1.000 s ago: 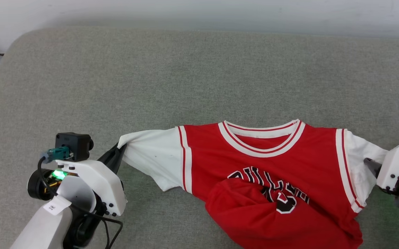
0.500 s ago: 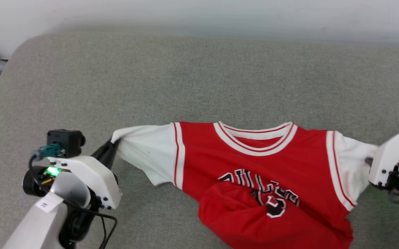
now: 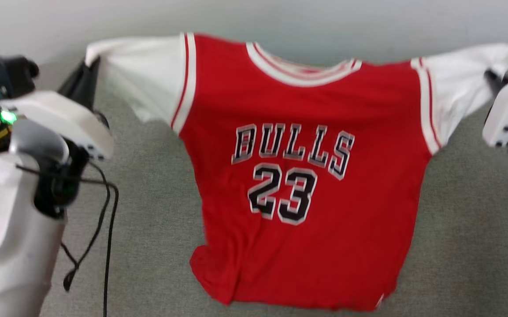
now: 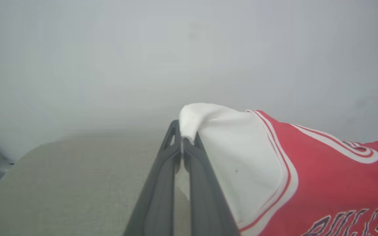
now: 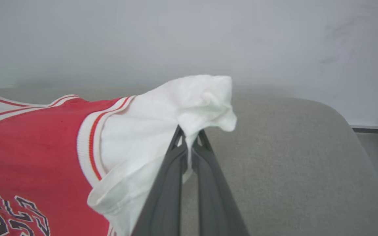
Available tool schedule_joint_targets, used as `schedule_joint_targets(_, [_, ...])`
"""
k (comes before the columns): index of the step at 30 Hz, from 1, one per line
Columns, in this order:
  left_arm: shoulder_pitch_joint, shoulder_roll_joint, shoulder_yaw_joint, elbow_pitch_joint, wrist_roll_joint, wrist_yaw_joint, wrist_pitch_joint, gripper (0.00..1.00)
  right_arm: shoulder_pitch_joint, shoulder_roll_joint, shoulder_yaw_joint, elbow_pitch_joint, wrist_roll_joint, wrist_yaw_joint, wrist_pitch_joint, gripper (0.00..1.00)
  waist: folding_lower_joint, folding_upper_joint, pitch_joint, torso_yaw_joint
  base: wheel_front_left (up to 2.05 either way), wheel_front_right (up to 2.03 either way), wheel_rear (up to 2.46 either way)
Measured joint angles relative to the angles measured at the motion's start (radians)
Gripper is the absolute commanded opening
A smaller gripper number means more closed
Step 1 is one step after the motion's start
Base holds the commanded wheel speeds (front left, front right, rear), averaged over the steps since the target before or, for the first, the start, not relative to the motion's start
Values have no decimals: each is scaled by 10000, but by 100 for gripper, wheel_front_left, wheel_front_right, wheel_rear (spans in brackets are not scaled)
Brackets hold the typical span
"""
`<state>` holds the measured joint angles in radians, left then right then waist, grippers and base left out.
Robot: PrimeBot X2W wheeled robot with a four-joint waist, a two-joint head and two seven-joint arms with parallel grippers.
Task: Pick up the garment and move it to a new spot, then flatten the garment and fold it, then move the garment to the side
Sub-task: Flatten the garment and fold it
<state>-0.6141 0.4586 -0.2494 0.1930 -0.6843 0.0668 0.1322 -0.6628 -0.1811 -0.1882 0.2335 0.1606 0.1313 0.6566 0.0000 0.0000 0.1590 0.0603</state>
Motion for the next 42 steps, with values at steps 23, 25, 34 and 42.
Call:
schedule_joint_targets(23, [-8084,318,201,4924,673,-1643,-2205,0,-7724,42,-497,2504,-1361,2,-2692,0,1,0,2244,-366,0,0,0])
schedule_joint_targets(25, [-8351,355,169,5177,654,-1730,-2272,0,-7998,88,-522,2732,-1360,2,-2796,0,1,0,2469,-412,0,0,0])
schedule_joint_targets(34, [-8756,357,-186,6357,261,-1931,-2284,0,-8688,347,-309,3916,-1413,2,-3359,0,1,0,3516,-557,0,0,0])
schedule_joint_targets(42, [-8016,194,-970,6725,-853,-1964,-2207,0,-8185,581,92,5001,-974,2,-4107,0,1,0,3856,-529,0,0,0])
